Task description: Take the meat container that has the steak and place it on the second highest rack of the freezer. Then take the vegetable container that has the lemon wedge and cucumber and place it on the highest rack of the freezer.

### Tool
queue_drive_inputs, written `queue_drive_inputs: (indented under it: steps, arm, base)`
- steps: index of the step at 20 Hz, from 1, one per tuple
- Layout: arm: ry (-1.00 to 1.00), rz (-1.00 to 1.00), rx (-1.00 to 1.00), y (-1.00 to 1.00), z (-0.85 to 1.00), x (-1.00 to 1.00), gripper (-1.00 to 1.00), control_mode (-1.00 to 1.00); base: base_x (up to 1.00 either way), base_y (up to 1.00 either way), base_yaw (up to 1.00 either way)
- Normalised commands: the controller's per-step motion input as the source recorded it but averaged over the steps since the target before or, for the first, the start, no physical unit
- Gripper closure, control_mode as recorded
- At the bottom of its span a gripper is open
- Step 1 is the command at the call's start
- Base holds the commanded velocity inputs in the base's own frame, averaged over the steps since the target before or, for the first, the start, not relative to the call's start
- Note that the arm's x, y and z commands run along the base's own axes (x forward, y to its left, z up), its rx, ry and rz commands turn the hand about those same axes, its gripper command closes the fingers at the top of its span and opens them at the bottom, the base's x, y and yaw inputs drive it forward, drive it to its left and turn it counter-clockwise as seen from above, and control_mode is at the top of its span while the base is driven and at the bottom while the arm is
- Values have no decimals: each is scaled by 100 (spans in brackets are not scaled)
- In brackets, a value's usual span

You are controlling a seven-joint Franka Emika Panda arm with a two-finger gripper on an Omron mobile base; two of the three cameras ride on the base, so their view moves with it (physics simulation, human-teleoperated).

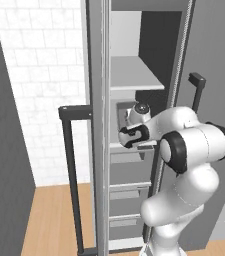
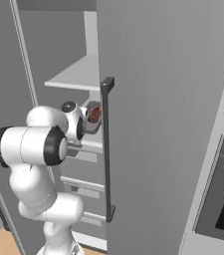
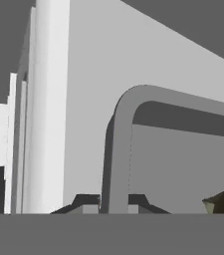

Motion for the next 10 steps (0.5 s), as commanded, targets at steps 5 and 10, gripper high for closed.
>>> queue_drive_inputs:
  steps: [5,10]
  arm:
    - [0,0,0,0,0,41,100,-100]
    - [0,0,-1,0,-24,37,100,-100]
  base:
    - [0,0,0]
    - [0,0,0]
